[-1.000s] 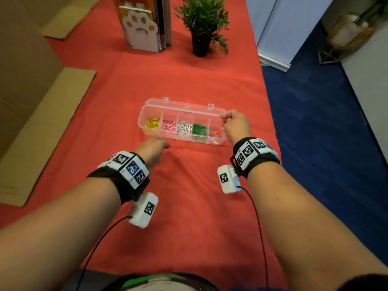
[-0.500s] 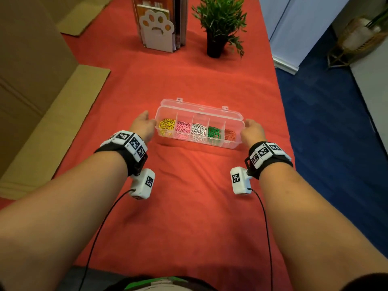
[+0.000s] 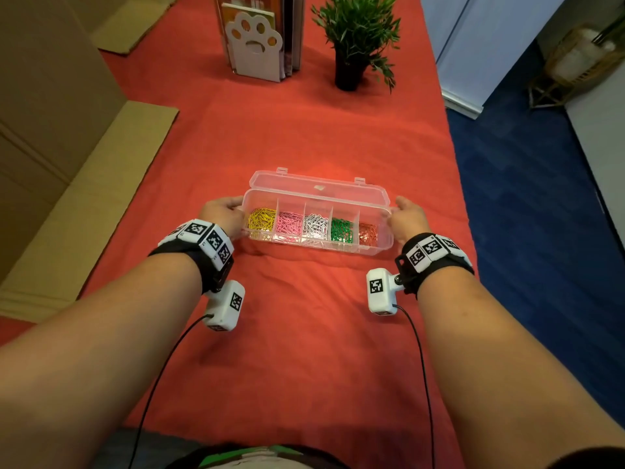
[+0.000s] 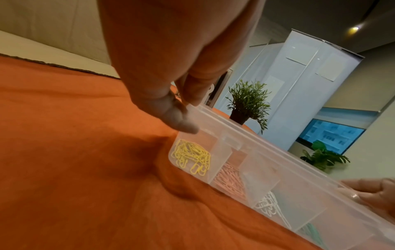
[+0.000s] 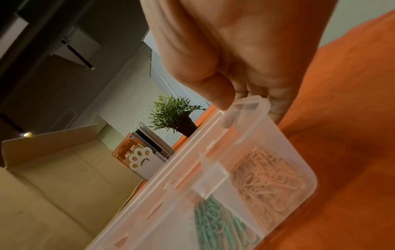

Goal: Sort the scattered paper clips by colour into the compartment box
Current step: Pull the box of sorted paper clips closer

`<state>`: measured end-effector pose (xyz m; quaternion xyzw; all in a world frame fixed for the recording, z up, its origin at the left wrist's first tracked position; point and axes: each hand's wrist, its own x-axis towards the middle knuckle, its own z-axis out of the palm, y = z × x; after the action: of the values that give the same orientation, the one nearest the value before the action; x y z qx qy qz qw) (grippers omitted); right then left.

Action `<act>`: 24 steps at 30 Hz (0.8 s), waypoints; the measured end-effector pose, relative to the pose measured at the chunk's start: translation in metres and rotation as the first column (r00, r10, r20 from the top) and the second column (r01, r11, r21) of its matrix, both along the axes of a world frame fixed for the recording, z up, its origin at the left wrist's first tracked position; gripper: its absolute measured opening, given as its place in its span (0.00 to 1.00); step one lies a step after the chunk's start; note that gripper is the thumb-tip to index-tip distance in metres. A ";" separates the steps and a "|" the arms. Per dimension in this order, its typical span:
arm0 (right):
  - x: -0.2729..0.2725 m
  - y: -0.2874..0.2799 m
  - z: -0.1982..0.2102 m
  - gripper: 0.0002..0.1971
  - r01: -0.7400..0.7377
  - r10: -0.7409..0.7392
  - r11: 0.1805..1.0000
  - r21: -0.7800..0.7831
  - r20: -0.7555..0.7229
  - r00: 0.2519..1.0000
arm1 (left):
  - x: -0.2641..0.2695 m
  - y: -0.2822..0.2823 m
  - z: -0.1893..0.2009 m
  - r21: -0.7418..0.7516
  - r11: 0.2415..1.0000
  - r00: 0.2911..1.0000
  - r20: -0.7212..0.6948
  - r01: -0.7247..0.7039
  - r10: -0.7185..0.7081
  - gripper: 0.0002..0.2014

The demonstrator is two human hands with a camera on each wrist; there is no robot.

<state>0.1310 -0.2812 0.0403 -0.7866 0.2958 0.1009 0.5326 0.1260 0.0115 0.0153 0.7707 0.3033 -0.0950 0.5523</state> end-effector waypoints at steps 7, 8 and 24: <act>-0.008 -0.008 -0.006 0.38 0.111 -0.134 0.959 0.263 0.074 0.988 | 0.003 -0.002 0.001 -0.117 0.990 0.997 -0.022 -0.074 0.072 0.16; -0.009 -0.010 -0.005 0.42 0.105 -0.128 0.962 0.252 0.079 0.989 | 0.003 -0.002 0.000 -0.124 0.989 0.997 -0.025 -0.079 0.076 0.16; -0.049 -0.013 0.008 0.24 -0.209 0.200 0.975 0.080 0.104 0.974 | -0.003 0.003 0.010 -0.227 0.973 0.998 -0.051 0.030 -0.043 0.13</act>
<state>0.0821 -0.2938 0.0485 -0.7917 0.1825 0.1310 0.5681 0.1228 0.0143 0.0250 0.7054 0.2917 -0.1606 0.6257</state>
